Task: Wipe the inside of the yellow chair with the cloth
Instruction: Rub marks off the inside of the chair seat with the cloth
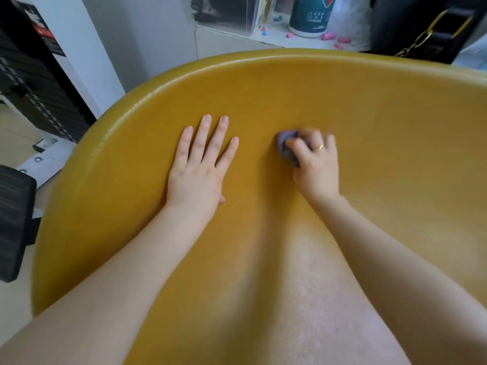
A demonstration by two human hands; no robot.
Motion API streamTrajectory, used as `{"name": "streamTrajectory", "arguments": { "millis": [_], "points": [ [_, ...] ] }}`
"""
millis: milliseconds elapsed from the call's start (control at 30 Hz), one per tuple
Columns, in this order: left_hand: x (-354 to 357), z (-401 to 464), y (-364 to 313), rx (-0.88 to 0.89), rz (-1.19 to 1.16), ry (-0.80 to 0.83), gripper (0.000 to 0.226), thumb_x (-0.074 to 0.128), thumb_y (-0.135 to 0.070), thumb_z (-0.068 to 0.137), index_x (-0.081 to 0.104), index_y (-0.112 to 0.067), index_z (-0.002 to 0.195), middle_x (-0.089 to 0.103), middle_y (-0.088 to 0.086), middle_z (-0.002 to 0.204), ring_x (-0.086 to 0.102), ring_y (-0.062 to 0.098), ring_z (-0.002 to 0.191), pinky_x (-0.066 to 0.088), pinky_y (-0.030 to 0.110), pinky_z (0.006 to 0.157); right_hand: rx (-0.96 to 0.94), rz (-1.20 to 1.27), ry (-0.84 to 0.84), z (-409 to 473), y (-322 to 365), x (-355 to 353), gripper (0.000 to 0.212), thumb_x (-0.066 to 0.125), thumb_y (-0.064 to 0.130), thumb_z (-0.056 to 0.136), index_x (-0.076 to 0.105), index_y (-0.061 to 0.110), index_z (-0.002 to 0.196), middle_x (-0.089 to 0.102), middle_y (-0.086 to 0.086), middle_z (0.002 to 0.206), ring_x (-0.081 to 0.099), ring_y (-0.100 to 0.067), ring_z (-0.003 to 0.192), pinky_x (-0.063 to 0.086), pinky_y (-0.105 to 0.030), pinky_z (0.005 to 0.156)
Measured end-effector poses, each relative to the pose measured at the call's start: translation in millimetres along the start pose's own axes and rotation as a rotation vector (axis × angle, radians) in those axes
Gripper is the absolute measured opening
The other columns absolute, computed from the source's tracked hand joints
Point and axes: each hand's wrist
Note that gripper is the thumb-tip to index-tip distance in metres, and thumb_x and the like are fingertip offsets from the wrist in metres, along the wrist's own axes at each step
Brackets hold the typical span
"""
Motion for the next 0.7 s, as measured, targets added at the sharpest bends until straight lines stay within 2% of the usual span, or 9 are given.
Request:
{"name": "streamTrajectory", "arguments": {
  "millis": [67, 133, 233, 300, 400, 500, 567, 633, 700],
  "points": [
    [0.5, 0.3, -0.5, 0.003, 0.001, 0.023, 0.109, 0.055, -0.057, 0.081, -0.024, -0.019, 0.144, -0.036, 0.016, 0.147, -0.029, 0.038, 0.134, -0.027, 0.049, 0.1, 0.079, -0.039, -0.114, 33.3, -9.0, -7.0, 0.029, 0.042, 0.001, 0.065, 0.055, 0.011, 0.088, 0.061, -0.021, 0.098, 0.049, -0.033, 0.073, 0.044, -0.035, 0.059],
    [1.3, 1.1, -0.7, 0.002, 0.0, 0.034, 0.109, 0.054, -0.057, 0.082, -0.027, -0.019, 0.143, -0.039, 0.016, 0.145, -0.037, 0.038, 0.128, -0.031, 0.049, 0.098, 0.137, -0.089, -0.203, 56.9, -11.8, -10.5, 0.031, 0.039, 0.001, 0.062, 0.052, 0.012, 0.088, 0.062, -0.021, 0.099, 0.041, -0.028, 0.08, 0.044, -0.036, 0.059],
    [2.6, 3.6, -1.4, -0.004, -0.005, 0.048, 0.108, 0.053, -0.057, 0.084, -0.029, -0.019, 0.142, -0.041, 0.017, 0.144, -0.038, 0.039, 0.126, -0.03, 0.049, 0.097, 0.173, -0.148, -0.243, 53.2, -5.6, -1.4, 0.033, 0.043, -0.001, 0.061, 0.049, 0.016, 0.089, 0.063, -0.018, 0.101, 0.035, -0.025, 0.079, 0.041, -0.034, 0.057],
    [1.3, 2.8, -4.2, -0.017, -0.034, 0.059, 0.109, 0.055, -0.055, 0.083, -0.029, -0.02, 0.142, -0.041, 0.015, 0.144, -0.038, 0.039, 0.126, -0.029, 0.048, 0.096, 0.111, -0.145, -0.157, 13.0, 4.1, 10.3, 0.031, 0.046, 0.001, 0.066, 0.049, 0.017, 0.093, 0.056, -0.013, 0.107, 0.038, -0.026, 0.081, 0.036, -0.033, 0.057],
    [0.8, 4.6, -8.0, -0.015, -0.05, 0.058, 0.109, 0.057, -0.054, 0.082, -0.028, -0.023, 0.143, -0.041, 0.014, 0.144, -0.034, 0.038, 0.131, -0.029, 0.048, 0.095, 0.029, -0.128, 0.083, -67.5, 17.4, 12.9, 0.03, 0.04, 0.006, 0.069, 0.047, 0.019, 0.095, 0.043, -0.006, 0.111, 0.04, -0.026, 0.081, 0.037, -0.032, 0.056],
    [-0.5, 6.6, -7.1, -0.006, -0.061, 0.039, 0.108, 0.059, -0.054, 0.081, -0.024, -0.028, 0.144, -0.042, 0.012, 0.143, -0.031, 0.038, 0.134, -0.03, 0.048, 0.093, -0.101, -0.132, 0.227, -76.4, 8.9, 2.2, 0.027, 0.044, 0.004, 0.069, 0.049, 0.021, 0.089, 0.052, -0.006, 0.106, 0.037, -0.026, 0.074, 0.037, -0.032, 0.054],
    [-0.4, 7.9, -9.7, -0.012, -0.075, 0.02, 0.108, 0.061, -0.053, 0.079, -0.021, -0.03, 0.145, -0.041, 0.011, 0.144, -0.03, 0.038, 0.135, -0.029, 0.048, 0.094, -0.186, -0.204, 0.228, -48.4, -4.8, -8.6, 0.016, 0.053, 0.008, 0.076, 0.059, 0.021, 0.084, 0.063, -0.007, 0.1, 0.041, -0.026, 0.077, 0.037, -0.034, 0.059],
    [0.8, 7.4, -13.8, -0.03, -0.111, -0.002, 0.106, 0.064, -0.051, 0.078, -0.012, -0.03, 0.148, -0.034, 0.01, 0.149, -0.024, 0.04, 0.137, -0.025, 0.051, 0.097, -0.167, -0.26, 0.108, -11.5, -20.5, -17.3, 0.013, 0.054, 0.012, 0.081, 0.064, 0.019, 0.082, 0.066, -0.007, 0.099, 0.045, -0.027, 0.084, 0.037, -0.036, 0.064],
    [-4.5, 8.9, -17.1, -0.041, -0.121, -0.084, 0.098, 0.072, -0.049, 0.07, 0.017, -0.028, 0.149, -0.007, 0.011, 0.157, 0.001, 0.041, 0.142, -0.009, 0.055, 0.107, -0.145, -0.297, -0.032, 22.1, -33.2, -25.4, 0.011, 0.057, 0.011, 0.081, 0.063, 0.019, 0.084, 0.066, -0.006, 0.1, 0.043, -0.027, 0.088, 0.036, -0.037, 0.065]
  ]
}}
Point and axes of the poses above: each hand's wrist, its own z-axis towards the middle knuckle, its own x-axis out of the palm, y = z × x
